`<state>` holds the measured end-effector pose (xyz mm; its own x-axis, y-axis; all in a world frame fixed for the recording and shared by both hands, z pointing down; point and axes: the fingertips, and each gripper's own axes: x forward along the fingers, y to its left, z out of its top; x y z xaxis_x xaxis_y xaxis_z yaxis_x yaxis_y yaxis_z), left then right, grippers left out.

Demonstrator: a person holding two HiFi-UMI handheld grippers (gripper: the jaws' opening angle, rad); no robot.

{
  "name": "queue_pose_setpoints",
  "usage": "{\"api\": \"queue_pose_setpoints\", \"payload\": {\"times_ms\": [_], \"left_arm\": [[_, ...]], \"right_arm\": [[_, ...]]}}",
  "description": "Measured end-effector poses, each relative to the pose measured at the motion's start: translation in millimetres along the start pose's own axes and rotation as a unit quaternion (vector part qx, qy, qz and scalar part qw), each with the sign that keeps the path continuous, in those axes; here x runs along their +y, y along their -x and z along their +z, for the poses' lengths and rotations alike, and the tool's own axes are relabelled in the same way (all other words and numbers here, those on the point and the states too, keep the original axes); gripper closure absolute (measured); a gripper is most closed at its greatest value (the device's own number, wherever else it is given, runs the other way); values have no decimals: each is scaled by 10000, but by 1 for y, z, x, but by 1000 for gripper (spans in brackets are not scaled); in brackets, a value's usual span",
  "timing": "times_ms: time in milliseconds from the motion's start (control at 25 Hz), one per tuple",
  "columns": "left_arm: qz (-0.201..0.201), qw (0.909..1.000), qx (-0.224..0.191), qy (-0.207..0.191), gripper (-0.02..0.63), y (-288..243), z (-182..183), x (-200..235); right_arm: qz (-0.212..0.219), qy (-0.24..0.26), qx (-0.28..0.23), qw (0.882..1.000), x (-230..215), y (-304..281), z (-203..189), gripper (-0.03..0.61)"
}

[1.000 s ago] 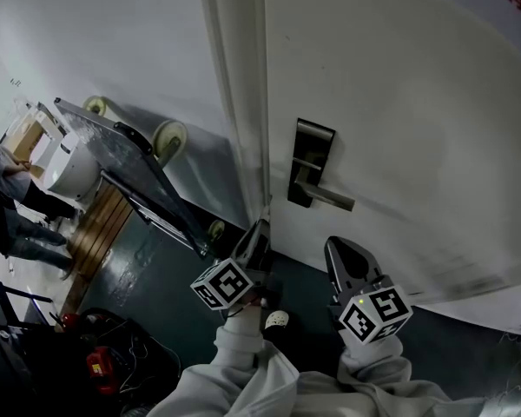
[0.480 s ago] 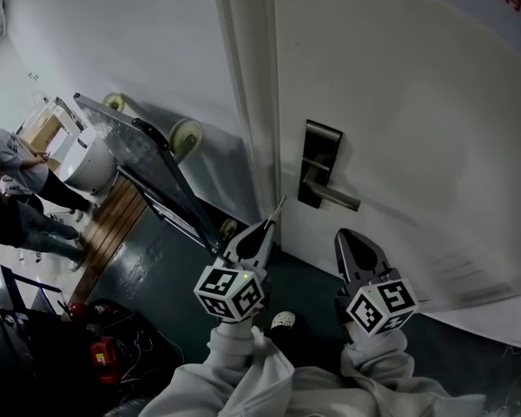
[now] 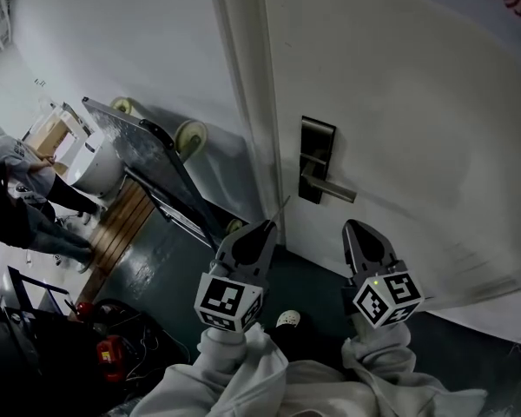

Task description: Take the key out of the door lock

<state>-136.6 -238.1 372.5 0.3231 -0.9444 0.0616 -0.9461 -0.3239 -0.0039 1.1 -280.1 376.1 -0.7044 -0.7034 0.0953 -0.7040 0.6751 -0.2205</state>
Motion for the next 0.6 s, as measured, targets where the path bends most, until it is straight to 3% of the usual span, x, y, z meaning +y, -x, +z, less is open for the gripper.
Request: {"api": "queue_pose_setpoints", "payload": {"times_ms": [600], "left_arm": [[-184, 9996, 56, 183, 588, 5, -8, -15]], "right_arm": [[-46, 382, -81, 9992, 11, 33, 7, 528]]}}
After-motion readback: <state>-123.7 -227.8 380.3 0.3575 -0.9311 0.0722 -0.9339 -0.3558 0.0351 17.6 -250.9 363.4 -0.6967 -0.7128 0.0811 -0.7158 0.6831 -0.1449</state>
